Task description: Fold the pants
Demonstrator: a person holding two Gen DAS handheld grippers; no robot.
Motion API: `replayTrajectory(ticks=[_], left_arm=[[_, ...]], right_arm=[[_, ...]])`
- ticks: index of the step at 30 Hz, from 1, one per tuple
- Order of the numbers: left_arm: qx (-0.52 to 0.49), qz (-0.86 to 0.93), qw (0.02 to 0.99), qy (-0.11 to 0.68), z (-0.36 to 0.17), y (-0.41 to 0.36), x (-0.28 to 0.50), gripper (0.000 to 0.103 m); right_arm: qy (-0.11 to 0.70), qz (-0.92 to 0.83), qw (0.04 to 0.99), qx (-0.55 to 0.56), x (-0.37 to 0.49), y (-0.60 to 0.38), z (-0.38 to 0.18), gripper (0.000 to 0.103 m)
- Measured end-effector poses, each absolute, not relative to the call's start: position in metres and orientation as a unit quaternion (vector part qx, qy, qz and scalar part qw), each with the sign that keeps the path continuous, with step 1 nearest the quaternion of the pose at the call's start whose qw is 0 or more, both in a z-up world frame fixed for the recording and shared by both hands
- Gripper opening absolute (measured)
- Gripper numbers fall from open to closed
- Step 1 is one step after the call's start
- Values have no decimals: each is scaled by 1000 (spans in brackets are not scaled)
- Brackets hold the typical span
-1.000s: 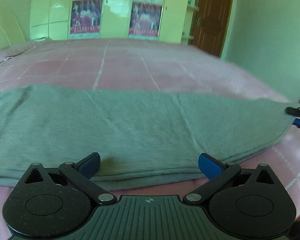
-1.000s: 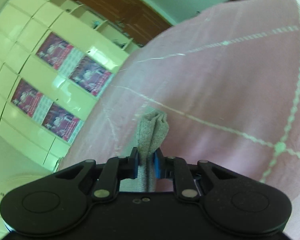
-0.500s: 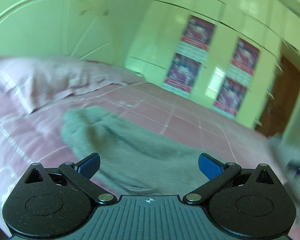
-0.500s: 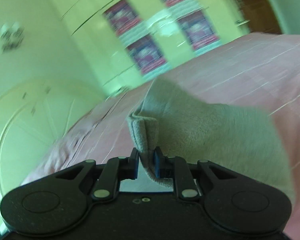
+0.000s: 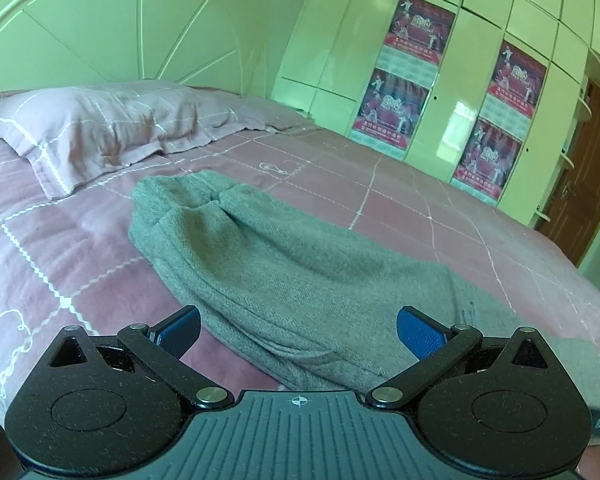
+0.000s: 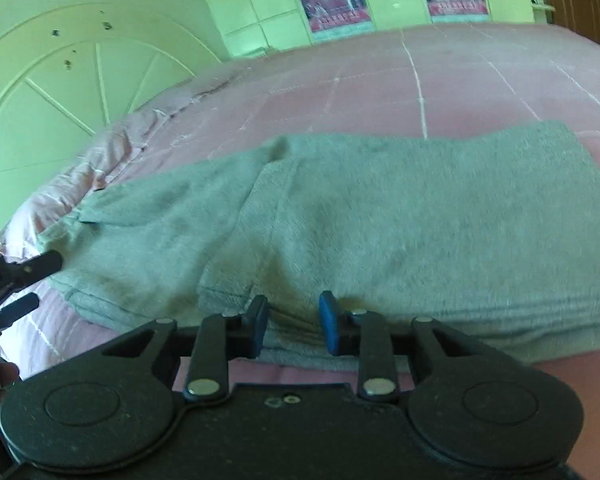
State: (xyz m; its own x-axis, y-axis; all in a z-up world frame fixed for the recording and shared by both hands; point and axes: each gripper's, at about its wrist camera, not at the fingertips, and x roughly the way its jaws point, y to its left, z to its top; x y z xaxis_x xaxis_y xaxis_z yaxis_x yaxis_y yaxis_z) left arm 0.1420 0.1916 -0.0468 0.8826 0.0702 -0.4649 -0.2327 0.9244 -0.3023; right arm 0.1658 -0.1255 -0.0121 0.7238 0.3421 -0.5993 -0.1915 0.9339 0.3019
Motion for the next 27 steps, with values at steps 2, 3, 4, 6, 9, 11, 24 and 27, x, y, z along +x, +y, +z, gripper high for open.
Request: replayTrajectory(ticks=[2,3,4,6,9,11,24,27], left_arm=[[-183,82,952,232,-47,193,139,103],[-186,85,951,232,-47,195,139,103],[-189,88,950,233,-47,197,138,103],[-195,90,948,236,-48,200,138,103],[-194,90,947,239,-49,199,139,103],[-188,87,948,242,-50,196,140,103],[-145,84,952,255,-50,171,147,103],[-121,115,955,245,-48,168,146,103]], right_arm=[[282,114,944,127,155,-142,4,22],[260,96,952,132,151,-153,10,24],[248,77,955,140,150,-165,13,24],[237,25,961,142,149,-196,10,24],[307,-33,932,188,160,-254,-23,15],[304,-6,915,265,155,-286,-32,5],[278,9,927,253,160,-301,-22,27],[264,12,932,249,182,-300,-7,28]])
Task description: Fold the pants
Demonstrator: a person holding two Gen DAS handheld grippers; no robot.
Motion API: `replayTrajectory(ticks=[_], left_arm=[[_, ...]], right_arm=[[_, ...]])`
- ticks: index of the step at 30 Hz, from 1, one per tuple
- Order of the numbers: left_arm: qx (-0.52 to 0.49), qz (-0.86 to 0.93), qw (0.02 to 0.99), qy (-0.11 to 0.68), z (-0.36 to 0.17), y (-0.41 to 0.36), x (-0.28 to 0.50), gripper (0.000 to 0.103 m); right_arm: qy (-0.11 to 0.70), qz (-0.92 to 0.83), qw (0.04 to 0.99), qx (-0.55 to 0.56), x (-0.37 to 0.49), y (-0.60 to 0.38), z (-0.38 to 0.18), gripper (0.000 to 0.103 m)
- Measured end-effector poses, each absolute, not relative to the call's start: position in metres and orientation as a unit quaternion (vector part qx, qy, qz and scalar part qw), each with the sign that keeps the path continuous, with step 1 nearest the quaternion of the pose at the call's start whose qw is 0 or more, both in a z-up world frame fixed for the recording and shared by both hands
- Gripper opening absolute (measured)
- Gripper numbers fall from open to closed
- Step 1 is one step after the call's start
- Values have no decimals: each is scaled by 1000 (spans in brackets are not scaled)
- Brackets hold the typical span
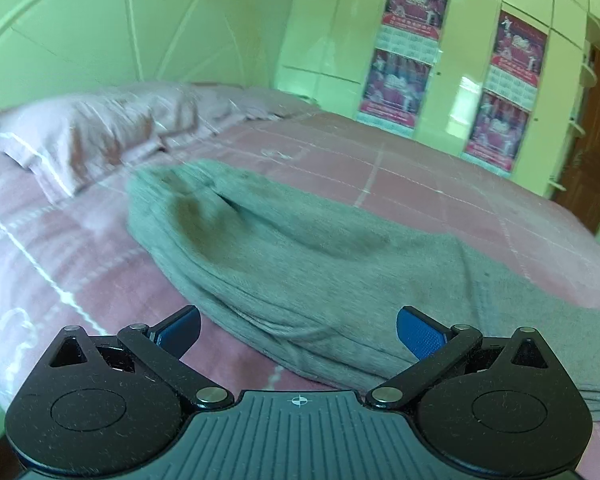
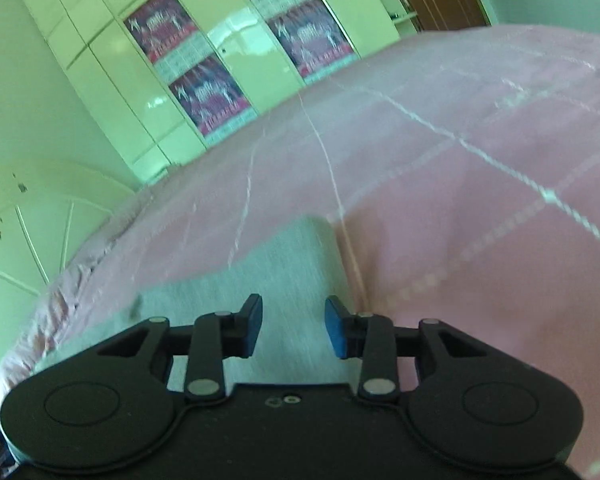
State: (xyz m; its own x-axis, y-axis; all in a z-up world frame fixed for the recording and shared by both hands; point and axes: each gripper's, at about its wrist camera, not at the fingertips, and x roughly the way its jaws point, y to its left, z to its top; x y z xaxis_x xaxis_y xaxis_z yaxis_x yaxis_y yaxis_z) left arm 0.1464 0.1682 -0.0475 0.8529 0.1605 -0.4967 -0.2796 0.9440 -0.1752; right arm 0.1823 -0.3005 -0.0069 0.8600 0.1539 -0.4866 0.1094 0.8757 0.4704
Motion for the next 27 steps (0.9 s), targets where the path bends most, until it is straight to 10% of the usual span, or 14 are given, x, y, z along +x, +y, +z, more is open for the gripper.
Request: replayTrajectory(ticks=[12,27], left_arm=[[-123,153,944,266,-54,171,166,103],[-250,106,922,276,-70,230,164,103]], right_arm=[[342,-7,931,125,258,-271,-24,40],[284,39,933,217,137,-280,-9,51]])
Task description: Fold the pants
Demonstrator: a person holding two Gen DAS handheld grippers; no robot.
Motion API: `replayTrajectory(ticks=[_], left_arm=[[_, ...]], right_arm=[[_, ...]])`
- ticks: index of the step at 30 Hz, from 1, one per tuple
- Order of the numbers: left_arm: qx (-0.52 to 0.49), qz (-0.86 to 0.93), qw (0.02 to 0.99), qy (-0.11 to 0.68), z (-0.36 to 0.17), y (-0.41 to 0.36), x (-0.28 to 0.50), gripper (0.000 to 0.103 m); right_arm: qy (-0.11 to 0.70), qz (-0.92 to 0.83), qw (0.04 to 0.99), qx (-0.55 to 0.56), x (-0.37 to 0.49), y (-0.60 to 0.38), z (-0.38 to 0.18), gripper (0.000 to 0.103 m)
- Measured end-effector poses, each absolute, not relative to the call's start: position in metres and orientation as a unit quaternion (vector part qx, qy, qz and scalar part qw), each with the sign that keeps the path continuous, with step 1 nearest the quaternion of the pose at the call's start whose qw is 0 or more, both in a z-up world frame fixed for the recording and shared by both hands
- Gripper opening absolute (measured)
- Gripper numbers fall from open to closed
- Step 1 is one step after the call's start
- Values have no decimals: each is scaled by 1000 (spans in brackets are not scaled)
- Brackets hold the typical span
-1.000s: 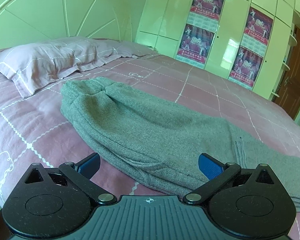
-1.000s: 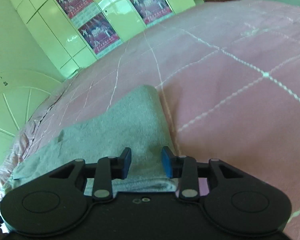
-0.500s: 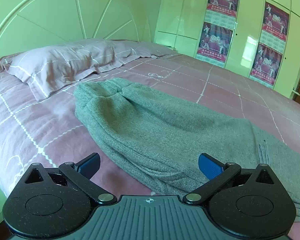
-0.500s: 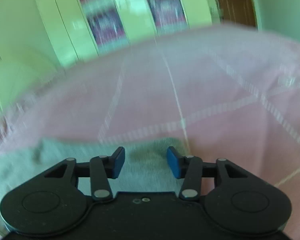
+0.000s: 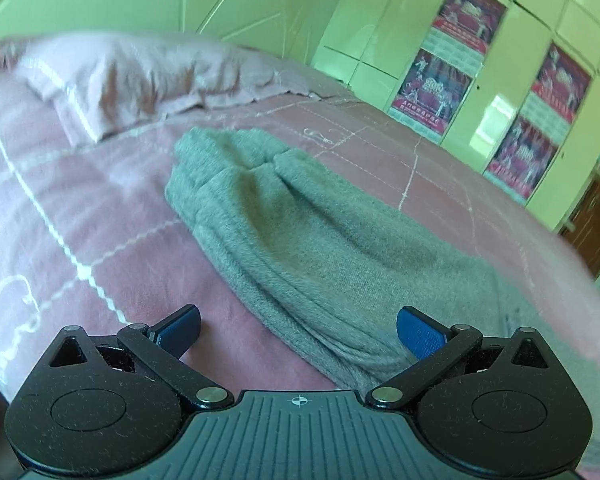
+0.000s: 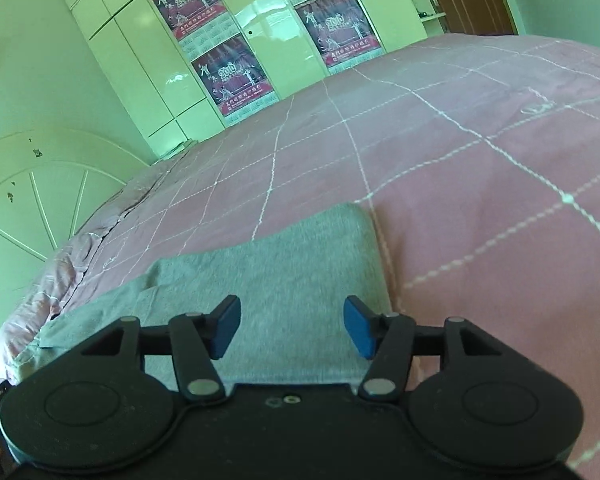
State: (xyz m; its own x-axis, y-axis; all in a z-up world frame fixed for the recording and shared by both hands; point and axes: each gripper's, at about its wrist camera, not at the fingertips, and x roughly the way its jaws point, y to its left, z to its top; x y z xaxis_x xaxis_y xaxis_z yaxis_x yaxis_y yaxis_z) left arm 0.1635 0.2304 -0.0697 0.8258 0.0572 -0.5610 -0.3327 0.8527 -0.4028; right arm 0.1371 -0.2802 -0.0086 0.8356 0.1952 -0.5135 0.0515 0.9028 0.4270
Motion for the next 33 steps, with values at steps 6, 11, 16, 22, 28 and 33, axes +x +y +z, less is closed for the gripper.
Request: replayTrajectory(ticks=[6,11,16,22,28,33], left_arm=[[-324,72,911,245,-89,267,185,103],[-395,44,893,213,-107,303,213,102],[-396,42,890,222,-116,319,223,27],[-368,34,906,207,-97,313,222,27],[-307,29,927,212,-80,310,215,27],[-219,-8,964,153,-26,262,206,27]], right_arm=[[289,35,935,205,136,-275,-7,53],[294,32,937,188,137,-262,-5,55],[295,111,936,156,153,-217,-1,56],[303,184,934,-47,176,-109,-22,54],[298,185,934,-71,166,-109,-28,56],[249,123,955,102,149,-199,-11,72]])
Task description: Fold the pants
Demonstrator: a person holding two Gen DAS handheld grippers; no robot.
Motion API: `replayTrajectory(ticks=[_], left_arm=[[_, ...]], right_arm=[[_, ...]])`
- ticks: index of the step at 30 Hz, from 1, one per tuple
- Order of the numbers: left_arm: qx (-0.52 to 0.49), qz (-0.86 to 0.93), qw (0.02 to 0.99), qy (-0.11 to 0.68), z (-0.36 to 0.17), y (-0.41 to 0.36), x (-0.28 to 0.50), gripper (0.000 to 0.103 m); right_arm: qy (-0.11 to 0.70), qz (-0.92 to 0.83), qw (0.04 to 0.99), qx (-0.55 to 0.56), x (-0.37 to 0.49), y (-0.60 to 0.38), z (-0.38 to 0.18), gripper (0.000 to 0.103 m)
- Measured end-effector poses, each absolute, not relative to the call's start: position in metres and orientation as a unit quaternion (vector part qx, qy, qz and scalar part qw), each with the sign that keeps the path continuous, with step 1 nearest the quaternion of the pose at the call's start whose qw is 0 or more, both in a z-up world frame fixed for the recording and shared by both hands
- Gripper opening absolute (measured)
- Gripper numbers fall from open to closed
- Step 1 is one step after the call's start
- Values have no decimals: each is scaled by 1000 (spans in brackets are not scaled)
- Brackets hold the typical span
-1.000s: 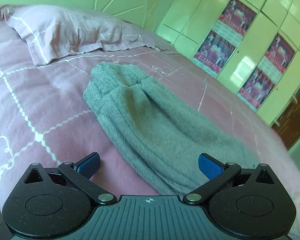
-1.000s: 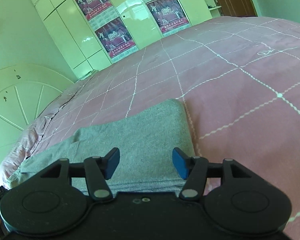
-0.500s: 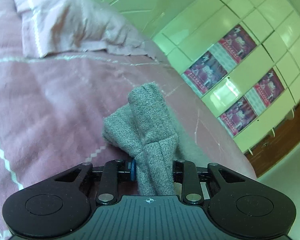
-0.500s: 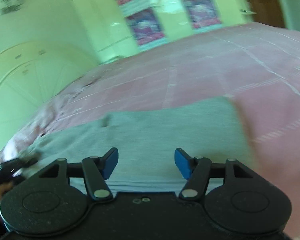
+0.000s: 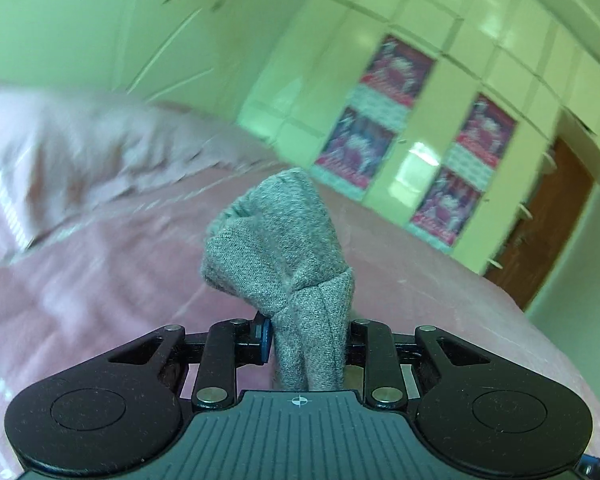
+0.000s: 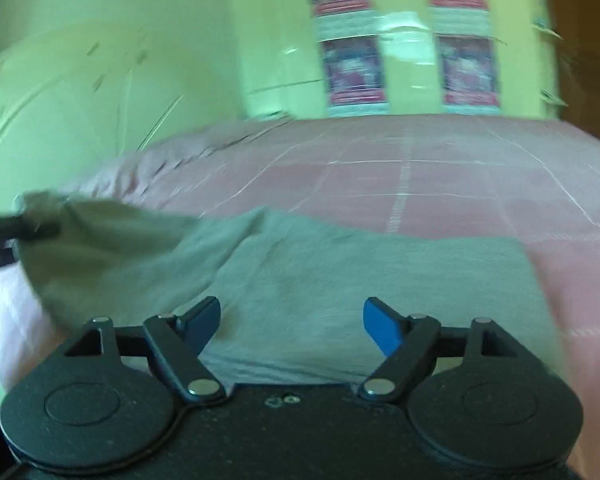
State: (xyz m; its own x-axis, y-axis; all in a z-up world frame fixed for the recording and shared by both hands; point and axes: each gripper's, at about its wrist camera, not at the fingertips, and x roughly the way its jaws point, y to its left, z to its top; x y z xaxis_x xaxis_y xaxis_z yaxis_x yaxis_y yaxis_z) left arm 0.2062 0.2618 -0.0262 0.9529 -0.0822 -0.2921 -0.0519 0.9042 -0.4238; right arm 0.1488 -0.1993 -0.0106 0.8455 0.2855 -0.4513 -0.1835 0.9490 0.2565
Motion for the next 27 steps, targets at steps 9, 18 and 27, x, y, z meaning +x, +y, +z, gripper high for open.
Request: replayTrajectory(ticks=[9,18,27], left_arm=[[-94,-153,977,111,47,99,218,27],[-8,-242,947,211,23,-56,206,103],[-63,-161,951,254,1,75,154,103]], right_arm=[[191,-21,924,330,128,-345,-14,73],[185,-9,892,412,112,-385,-37,74],[246,124,831,483,142,-358,-60,72]])
